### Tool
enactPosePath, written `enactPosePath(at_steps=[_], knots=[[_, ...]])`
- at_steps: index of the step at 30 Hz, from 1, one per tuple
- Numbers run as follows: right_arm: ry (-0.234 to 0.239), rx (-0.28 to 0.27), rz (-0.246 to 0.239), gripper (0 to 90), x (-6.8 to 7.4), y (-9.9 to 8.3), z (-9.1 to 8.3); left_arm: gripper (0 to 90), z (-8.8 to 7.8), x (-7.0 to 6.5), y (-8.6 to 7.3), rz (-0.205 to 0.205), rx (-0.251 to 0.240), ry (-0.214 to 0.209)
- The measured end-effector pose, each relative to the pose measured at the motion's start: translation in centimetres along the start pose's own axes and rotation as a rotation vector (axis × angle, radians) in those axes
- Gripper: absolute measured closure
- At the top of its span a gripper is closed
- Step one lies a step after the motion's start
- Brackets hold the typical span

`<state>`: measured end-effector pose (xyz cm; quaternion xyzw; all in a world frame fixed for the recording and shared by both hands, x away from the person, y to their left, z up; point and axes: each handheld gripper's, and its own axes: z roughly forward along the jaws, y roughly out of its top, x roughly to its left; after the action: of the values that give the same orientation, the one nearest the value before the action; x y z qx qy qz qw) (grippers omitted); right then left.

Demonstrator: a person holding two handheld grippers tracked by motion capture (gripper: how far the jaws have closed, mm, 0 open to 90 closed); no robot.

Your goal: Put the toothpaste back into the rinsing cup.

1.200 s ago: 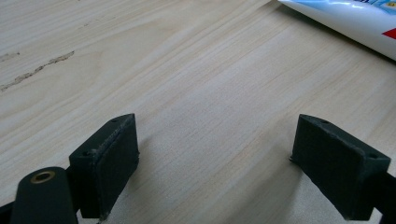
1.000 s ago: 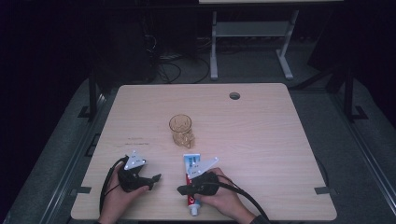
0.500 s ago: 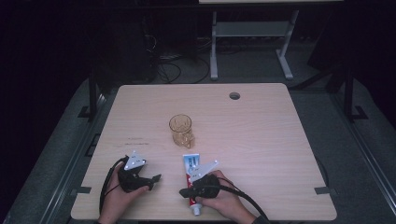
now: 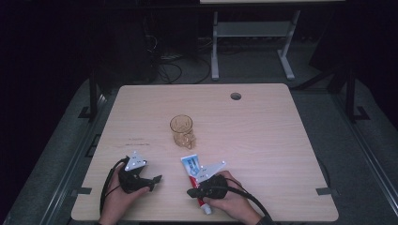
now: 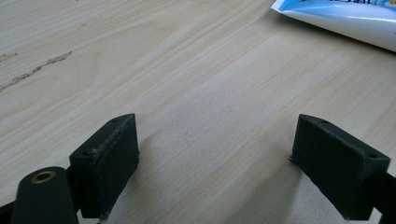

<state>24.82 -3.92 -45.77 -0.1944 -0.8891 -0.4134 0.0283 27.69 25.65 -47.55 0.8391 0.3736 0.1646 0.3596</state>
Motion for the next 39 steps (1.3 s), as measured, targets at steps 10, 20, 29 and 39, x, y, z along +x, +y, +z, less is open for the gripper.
enactPosePath(at_steps=[10,20,29,39], knots=[[-0.036,0.017,0.011,89.9,-0.7,-0.9,-1.4,13.6,0.0,0.0,0.0,-0.001,-0.001,0.000],[-0.070,0.025,0.025,90.0,-1.7,-1.7,-3.2,13.6,0.0,0.0,0.0,0.000,-0.001,0.000],[-0.100,0.032,0.051,89.9,-2.7,-2.5,-4.3,13.6,0.0,0.0,0.0,0.000,0.000,-0.001],[-0.087,-0.010,0.046,84.1,-2.5,-2.1,-5.2,13.6,0.0,0.0,0.0,0.000,-0.001,0.000]])
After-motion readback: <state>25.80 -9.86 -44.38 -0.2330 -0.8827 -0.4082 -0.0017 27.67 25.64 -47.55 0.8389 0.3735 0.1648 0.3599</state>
